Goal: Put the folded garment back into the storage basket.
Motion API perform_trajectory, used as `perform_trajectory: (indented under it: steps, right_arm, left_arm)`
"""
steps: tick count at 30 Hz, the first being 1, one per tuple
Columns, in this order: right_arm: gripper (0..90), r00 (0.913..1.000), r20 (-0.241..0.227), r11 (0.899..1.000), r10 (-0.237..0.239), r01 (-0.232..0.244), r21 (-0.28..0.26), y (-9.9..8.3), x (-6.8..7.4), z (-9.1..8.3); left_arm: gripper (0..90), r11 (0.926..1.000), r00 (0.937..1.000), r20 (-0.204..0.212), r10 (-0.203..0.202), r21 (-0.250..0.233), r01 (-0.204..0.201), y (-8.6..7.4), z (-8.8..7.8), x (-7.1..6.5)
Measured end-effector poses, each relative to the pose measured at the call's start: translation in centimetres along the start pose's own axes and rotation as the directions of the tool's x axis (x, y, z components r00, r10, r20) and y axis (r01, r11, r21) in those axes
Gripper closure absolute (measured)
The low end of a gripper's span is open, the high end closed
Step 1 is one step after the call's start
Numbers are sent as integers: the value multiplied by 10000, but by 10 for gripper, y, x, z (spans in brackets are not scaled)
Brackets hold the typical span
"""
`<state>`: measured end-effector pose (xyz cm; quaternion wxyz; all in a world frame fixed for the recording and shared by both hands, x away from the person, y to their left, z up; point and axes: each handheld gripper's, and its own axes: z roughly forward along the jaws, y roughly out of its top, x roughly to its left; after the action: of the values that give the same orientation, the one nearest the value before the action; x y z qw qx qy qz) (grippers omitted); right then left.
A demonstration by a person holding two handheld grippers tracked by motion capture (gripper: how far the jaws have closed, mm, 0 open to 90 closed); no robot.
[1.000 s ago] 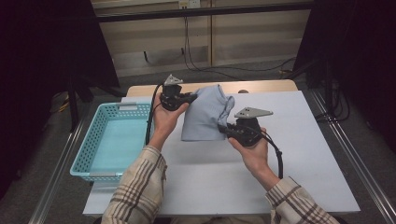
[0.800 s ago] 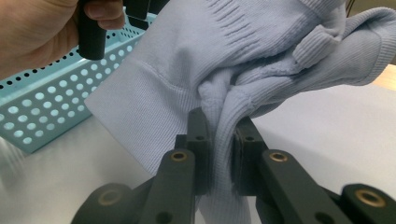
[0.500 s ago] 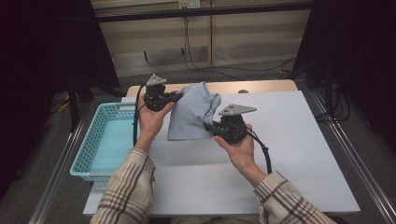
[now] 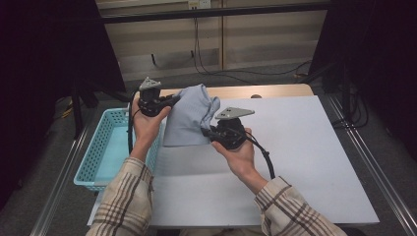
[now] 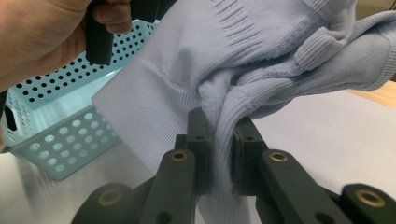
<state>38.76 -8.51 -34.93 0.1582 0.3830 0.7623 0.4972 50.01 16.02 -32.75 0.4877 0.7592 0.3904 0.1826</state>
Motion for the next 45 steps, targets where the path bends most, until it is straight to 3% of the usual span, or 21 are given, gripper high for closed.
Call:
perform_trajectory:
  steps: [11,14,18,25,45]
  right_arm:
    - [804,9996,-156,9998,216,-216,-29,7,10,13]
    - [804,9997,-189,9999,135,-135,-24,9,14,16]
    - [804,9995,-252,9998,174,-175,-35,13,19,19]
    - [804,9993,-383,10000,3,-4,-22,18,27,27]
    - [804,9968,-749,9995,-297,305,105,33,52,58]
  left_arm:
    - [776,9999,9995,-290,87,57,-85,0,-16,14]
    - [776,9999,9996,-275,-115,-85,113,0,-21,18]
    - [775,9999,9989,-460,-82,-76,78,-1,-25,22]
    - [776,9994,9980,-589,-231,-289,214,-2,-37,31]
    - [776,9983,9914,-1198,-534,-280,504,-11,-60,59]
